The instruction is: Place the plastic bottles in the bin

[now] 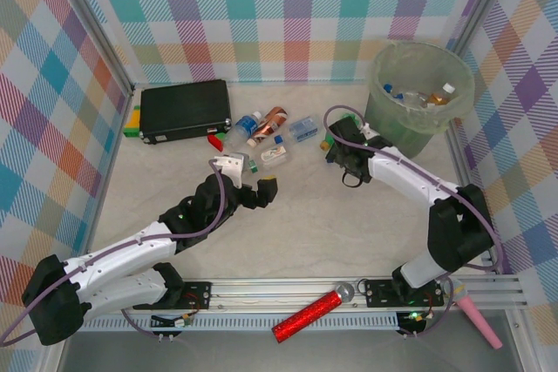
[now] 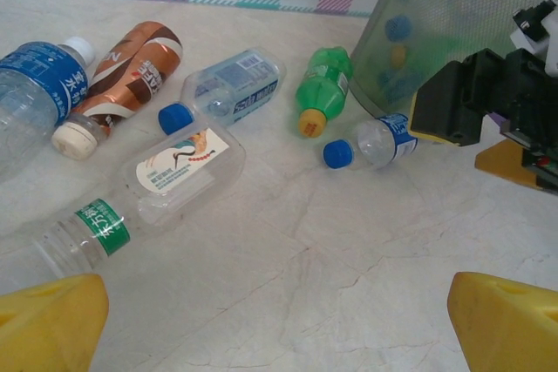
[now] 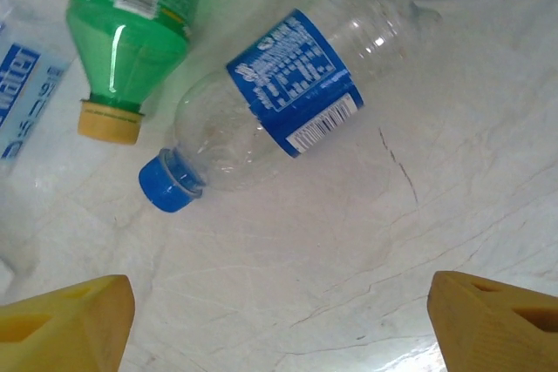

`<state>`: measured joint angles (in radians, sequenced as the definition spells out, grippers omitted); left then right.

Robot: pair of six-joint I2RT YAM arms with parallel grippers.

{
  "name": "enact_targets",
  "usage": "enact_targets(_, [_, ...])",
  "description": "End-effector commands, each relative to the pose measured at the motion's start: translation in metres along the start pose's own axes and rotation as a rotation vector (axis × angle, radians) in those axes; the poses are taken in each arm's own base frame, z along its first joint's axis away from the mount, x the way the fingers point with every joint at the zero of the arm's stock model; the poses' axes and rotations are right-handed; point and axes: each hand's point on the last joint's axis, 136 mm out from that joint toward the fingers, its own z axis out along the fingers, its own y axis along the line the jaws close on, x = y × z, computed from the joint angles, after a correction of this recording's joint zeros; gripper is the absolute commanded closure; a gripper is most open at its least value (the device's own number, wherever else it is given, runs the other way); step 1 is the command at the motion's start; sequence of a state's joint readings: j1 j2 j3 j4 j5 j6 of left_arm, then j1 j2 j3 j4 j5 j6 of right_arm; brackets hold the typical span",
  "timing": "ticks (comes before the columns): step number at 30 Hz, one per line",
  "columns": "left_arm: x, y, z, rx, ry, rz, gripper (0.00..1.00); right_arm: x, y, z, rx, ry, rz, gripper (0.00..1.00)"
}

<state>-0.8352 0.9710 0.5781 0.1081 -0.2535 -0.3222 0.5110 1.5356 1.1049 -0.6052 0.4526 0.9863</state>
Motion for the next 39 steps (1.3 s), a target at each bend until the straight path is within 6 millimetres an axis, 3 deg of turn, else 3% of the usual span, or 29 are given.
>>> enact_targets(1, [-0.006,-0.003,-0.002,0.023,-0.024,-0.014,0.0,-0.007,-0.001,0.008,-0.011,-0.055,0.224,0.16])
enact_targets(14, [-0.005,-0.008,-0.001,0.05,-0.018,-0.019,0.0,-0.021,-0.006,0.047,0.036,-0.081,0.411,0.17])
enact_targets(20, [-0.003,-0.009,0.001,0.055,-0.011,-0.019,0.0,-0.032,0.007,0.057,-0.01,-0.109,0.426,0.16])
enact_targets(23, [-0.003,-0.01,0.001,0.06,-0.01,-0.02,0.0,-0.033,0.003,0.068,0.016,-0.093,0.465,0.15])
enact_targets(28, [-0.002,-0.009,0.001,0.055,-0.009,-0.017,0.0,-0.026,-0.003,0.089,0.053,-0.036,0.506,0.16])
enact_targets(39, [-0.001,-0.01,0.002,0.063,-0.004,-0.02,0.0,-0.003,-0.022,0.108,0.124,0.064,0.46,0.17])
